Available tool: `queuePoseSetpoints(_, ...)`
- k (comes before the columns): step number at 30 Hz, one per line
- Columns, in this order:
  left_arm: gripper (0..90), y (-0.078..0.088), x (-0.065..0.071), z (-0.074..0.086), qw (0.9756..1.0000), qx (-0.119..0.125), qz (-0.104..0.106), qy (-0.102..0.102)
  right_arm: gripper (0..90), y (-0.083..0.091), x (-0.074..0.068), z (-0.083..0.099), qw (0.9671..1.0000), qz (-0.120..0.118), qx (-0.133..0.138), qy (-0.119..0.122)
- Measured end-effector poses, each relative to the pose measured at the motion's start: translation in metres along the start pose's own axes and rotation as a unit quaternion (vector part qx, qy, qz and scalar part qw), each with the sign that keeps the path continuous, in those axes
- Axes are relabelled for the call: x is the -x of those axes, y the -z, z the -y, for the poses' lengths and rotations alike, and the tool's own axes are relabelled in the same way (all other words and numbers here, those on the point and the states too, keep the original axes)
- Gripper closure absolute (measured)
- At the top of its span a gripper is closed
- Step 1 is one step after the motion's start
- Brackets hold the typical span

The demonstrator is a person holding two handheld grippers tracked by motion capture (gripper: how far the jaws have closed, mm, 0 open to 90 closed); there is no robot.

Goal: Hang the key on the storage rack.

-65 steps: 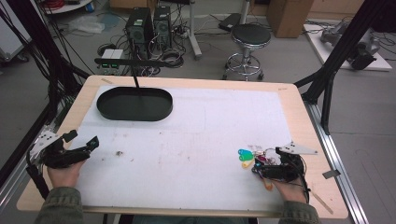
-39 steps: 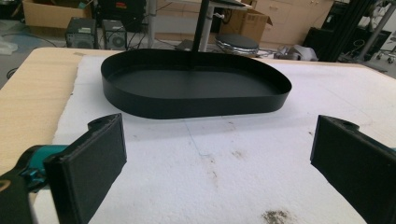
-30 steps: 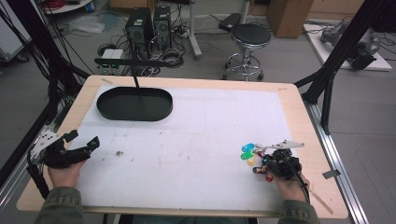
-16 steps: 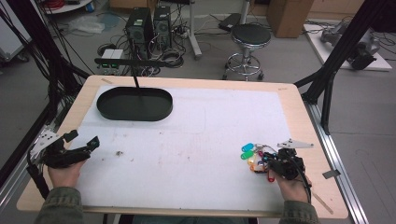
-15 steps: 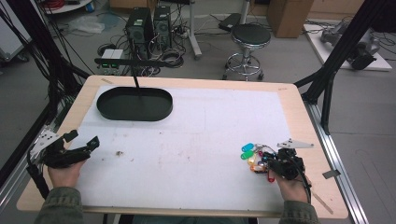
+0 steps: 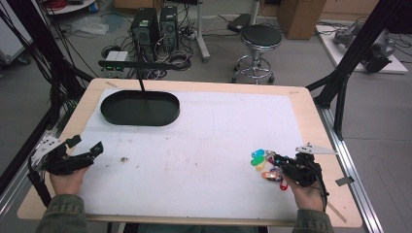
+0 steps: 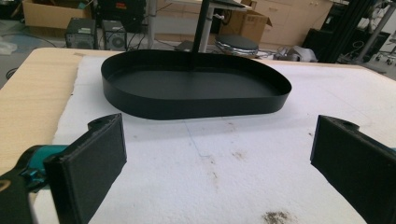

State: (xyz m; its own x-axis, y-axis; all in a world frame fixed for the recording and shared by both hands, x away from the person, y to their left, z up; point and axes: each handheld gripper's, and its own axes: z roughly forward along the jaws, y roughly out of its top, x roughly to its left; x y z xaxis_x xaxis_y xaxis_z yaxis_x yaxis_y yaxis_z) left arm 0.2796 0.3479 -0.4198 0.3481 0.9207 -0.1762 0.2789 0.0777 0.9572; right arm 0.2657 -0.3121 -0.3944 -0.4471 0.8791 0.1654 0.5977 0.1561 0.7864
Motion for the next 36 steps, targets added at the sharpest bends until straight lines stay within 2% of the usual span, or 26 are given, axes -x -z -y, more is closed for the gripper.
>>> queuePoseSetpoints(9, 3.9, 0.0, 0.0, 0.0, 1.0, 0.0, 0.001, -0.001, 84.4, 0.006, -0.008, -0.008, 0.9997, -0.01, 0.023, 0.008)
queuePoseSetpoints(21, 3.9, -0.001, 0.0, 0.0, 1.0, 0.001, 0.002, -0.002, 84.3, 0.016, -0.011, -0.015, 0.9988, -0.021, 0.043, 0.003)
queuePoseSetpoints(25, 3.9, -0.001, 0.0, 0.0, 1.0, 0.0, 0.001, -0.002, 84.3, 0.02, -0.018, -0.023, 0.9983, -0.026, 0.051, 0.009)
queuePoseSetpoints(30, 3.9, -0.001, 0.0, 0.0, 1.0, -0.001, 0.001, -0.003, 84.3, 0.02, -0.023, -0.028, 0.9978, -0.031, 0.056, 0.016)
queuePoseSetpoints(36, 3.9, -0.003, 0.001, 0.001, 1.0, -0.004, 0.003, -0.003, 84.3, 0.016, -0.027, -0.04, 0.9966, -0.049, 0.064, 0.017)
